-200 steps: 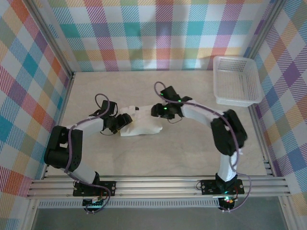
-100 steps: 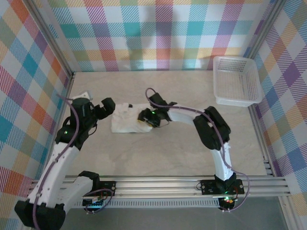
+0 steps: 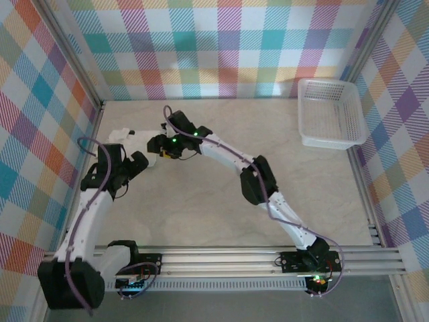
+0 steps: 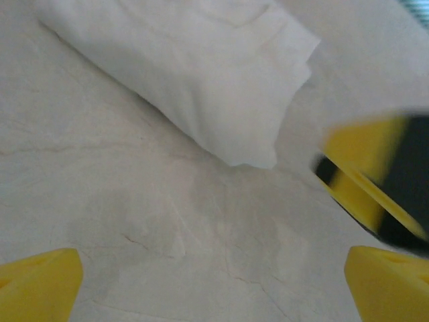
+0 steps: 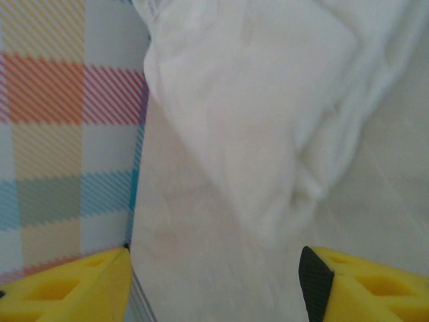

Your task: Fold the inside-out t-shirt

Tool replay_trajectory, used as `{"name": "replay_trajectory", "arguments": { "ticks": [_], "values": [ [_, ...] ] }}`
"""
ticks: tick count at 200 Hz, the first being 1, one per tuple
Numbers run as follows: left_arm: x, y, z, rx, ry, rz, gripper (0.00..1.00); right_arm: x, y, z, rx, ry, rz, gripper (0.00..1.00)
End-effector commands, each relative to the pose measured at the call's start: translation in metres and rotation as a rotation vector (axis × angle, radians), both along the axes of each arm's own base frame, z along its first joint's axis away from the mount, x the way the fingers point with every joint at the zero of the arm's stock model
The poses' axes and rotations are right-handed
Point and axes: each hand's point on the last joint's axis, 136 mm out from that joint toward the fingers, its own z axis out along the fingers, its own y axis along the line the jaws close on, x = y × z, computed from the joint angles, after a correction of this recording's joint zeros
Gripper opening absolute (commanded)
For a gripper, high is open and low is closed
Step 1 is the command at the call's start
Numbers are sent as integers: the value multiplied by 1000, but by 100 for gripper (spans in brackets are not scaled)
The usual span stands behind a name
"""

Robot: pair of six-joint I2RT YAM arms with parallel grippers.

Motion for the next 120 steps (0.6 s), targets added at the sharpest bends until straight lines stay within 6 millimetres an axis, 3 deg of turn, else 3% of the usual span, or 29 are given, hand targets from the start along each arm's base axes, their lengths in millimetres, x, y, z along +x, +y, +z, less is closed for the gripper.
{"name": "replay_trajectory", "arguments": {
  "ticks": [1, 25, 57, 70, 83, 105, 120],
  "values": [
    [29, 11, -16, -66, -14, 28, 100, -10, -43, 87, 91, -190, 13, 70],
    [61, 40, -44, -105, 24, 106, 93, -21, -102, 91, -12, -263, -52, 72],
    [107, 56, -80, -186, 57, 172, 83, -47, -150, 85, -80, -258, -79, 73],
    [126, 57, -89, -224, 49, 182, 81, -53, -164, 79, -89, -240, -110, 73],
    [145, 60, -92, -236, 31, 185, 72, -57, -173, 73, -96, -221, -136, 72],
    [175, 69, -94, -247, 35, 214, 56, -64, -176, 62, -100, -162, -144, 72],
    [196, 68, -100, -297, 32, 221, 52, -65, -175, 56, -99, -131, -144, 72]
  ]
}}
